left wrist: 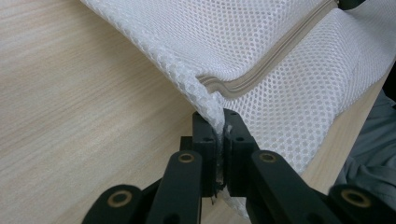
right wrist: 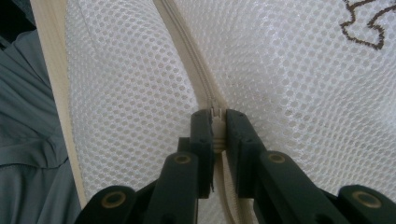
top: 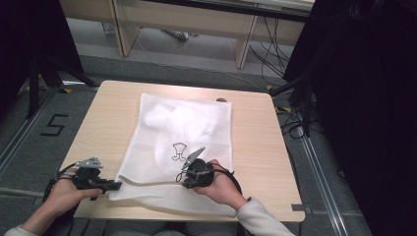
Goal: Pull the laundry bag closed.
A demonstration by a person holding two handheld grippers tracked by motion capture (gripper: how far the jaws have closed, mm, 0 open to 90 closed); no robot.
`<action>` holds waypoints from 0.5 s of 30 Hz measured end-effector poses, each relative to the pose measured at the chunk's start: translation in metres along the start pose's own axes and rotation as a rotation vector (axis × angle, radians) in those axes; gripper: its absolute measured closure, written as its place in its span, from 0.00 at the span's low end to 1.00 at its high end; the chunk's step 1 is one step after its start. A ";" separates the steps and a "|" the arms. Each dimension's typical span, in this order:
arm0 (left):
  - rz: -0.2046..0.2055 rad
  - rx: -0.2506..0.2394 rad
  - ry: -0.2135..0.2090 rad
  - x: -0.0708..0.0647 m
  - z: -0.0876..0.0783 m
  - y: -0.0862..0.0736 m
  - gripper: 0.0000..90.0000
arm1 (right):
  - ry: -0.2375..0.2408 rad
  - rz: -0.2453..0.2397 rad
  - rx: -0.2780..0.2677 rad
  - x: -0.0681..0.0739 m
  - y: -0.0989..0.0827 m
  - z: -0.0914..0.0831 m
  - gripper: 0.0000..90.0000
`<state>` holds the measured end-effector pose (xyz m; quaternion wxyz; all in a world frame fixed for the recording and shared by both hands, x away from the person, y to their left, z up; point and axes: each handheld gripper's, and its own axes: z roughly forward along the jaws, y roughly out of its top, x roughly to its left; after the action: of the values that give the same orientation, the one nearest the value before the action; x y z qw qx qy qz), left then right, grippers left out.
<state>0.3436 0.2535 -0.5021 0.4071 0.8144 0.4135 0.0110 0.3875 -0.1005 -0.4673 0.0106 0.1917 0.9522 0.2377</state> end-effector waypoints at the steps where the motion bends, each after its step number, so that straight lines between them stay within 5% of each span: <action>1: 0.003 0.015 0.005 0.000 -0.001 0.001 0.94 | 0.000 0.000 0.000 0.000 0.000 0.000 0.91; 15: -0.004 0.013 0.003 0.000 -0.001 0.001 0.94 | -0.008 0.011 -0.010 -0.001 -0.003 -0.003 0.91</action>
<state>0.3436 0.2541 -0.5008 0.4011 0.8162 0.4157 0.0089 0.3871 -0.1045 -0.4657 0.0141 0.1978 0.9498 0.2419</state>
